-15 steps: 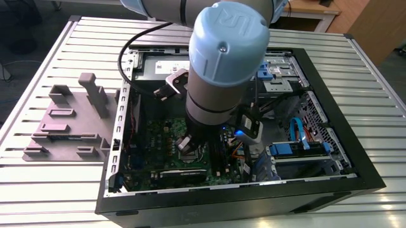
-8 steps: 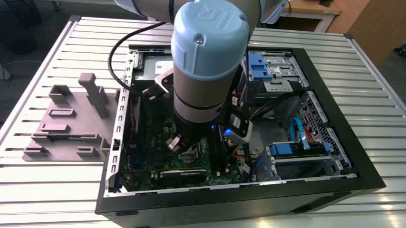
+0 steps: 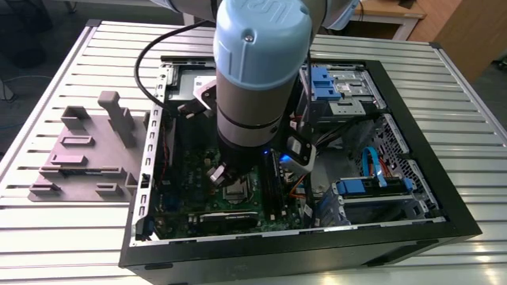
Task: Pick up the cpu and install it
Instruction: 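Install the first cpu locking lever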
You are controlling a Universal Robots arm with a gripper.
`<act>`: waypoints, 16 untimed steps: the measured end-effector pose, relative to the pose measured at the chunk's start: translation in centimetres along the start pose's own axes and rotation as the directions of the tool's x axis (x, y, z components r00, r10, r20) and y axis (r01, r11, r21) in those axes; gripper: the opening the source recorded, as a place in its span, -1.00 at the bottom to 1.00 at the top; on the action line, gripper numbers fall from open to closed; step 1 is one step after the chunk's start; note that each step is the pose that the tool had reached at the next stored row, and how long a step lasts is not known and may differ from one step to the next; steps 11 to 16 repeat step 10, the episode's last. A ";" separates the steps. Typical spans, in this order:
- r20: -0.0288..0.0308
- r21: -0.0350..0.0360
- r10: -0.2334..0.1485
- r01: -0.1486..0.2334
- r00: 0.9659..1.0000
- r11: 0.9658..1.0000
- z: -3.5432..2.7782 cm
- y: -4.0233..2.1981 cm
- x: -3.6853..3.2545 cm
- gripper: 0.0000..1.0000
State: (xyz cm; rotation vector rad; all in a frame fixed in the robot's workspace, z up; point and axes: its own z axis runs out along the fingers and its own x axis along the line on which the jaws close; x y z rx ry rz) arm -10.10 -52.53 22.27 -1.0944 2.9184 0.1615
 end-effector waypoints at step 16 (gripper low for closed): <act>0.003 0.003 0.000 0.000 1.000 1.000 -0.16 0.22 0.03 -0.79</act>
